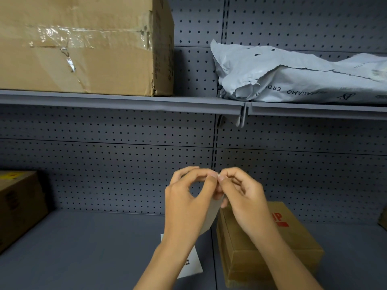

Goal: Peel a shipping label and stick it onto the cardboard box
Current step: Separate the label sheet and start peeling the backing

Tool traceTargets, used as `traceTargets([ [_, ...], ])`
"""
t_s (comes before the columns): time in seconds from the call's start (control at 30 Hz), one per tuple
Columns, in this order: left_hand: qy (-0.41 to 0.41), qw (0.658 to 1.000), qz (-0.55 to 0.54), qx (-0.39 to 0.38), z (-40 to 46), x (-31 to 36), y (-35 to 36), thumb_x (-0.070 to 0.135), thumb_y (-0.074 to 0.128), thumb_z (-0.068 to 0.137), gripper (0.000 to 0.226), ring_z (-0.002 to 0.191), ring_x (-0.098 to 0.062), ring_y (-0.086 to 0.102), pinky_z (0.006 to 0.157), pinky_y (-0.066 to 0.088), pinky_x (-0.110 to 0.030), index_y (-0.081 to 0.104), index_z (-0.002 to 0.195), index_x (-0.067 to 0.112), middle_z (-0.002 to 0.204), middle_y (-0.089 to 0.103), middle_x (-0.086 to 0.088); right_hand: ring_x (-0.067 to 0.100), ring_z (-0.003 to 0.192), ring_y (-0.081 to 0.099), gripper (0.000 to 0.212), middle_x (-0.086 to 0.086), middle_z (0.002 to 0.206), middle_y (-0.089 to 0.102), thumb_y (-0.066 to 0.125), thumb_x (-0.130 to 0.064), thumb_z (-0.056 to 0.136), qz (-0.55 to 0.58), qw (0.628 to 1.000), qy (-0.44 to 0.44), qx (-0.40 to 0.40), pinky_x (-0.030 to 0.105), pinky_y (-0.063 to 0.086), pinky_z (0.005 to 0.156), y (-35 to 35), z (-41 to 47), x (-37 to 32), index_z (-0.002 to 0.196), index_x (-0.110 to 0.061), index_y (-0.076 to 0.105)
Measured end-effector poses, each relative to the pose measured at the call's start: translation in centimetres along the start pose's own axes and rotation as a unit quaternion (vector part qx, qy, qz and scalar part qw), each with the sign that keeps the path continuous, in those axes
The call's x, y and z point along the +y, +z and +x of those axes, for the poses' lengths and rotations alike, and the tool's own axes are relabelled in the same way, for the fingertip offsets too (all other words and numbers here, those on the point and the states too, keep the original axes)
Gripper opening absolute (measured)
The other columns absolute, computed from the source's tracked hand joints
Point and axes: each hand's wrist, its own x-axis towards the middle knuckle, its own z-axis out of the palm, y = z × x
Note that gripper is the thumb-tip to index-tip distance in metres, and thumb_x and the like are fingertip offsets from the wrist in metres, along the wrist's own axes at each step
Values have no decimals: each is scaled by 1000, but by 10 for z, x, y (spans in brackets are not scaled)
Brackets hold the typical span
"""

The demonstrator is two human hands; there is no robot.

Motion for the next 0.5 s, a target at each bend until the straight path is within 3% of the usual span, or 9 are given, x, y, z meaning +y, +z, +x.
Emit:
traceTargets([
  [0.1, -24, 1000, -1, 5, 2, -1, -1, 28, 66, 90, 15, 99, -3, 66, 83, 43, -15, 74, 80, 36, 96, 72, 15, 8, 64, 64, 15, -2, 67, 65, 56, -3, 93, -2, 1000, 10, 9, 24, 51, 54, 0, 1, 2, 83, -10, 65],
  [0.27, -64, 997, -41, 22, 9, -7, -8, 31, 58, 96, 17, 70, -4, 52, 67, 39, -25, 68, 82, 35, 84, 66, 12, 10, 62, 64, 20, -1, 65, 65, 53, 0, 92, -8, 999, 29, 28, 20, 50, 52, -2, 2, 3, 78, -11, 62],
  [0.4, -84, 995, -35, 28, 14, -13, -12, 35, 55, 98, 18, 66, -5, 44, 62, 36, -28, 66, 84, 37, 77, 55, 16, 9, 60, 62, 19, -3, 64, 66, 52, -3, 93, -10, 998, 43, 44, 20, 50, 52, -5, 4, 4, 79, -10, 61],
  [0.47, -92, 994, -43, 39, 17, -15, -15, 32, 54, 100, 17, 69, -2, 54, 64, 43, -22, 67, 88, 33, 86, 64, 18, 7, 58, 60, 18, -1, 64, 66, 52, -3, 93, -10, 997, 52, 51, 20, 50, 53, -7, 4, 3, 81, -10, 62],
  [0.5, -103, 992, -55, 44, 18, -16, -16, 30, 54, 100, 17, 79, 3, 60, 70, 46, -16, 68, 92, 30, 97, 69, 19, 7, 57, 60, 17, 0, 64, 66, 51, -3, 94, -6, 997, 57, 56, 20, 50, 53, -8, 4, 2, 82, -9, 63],
])
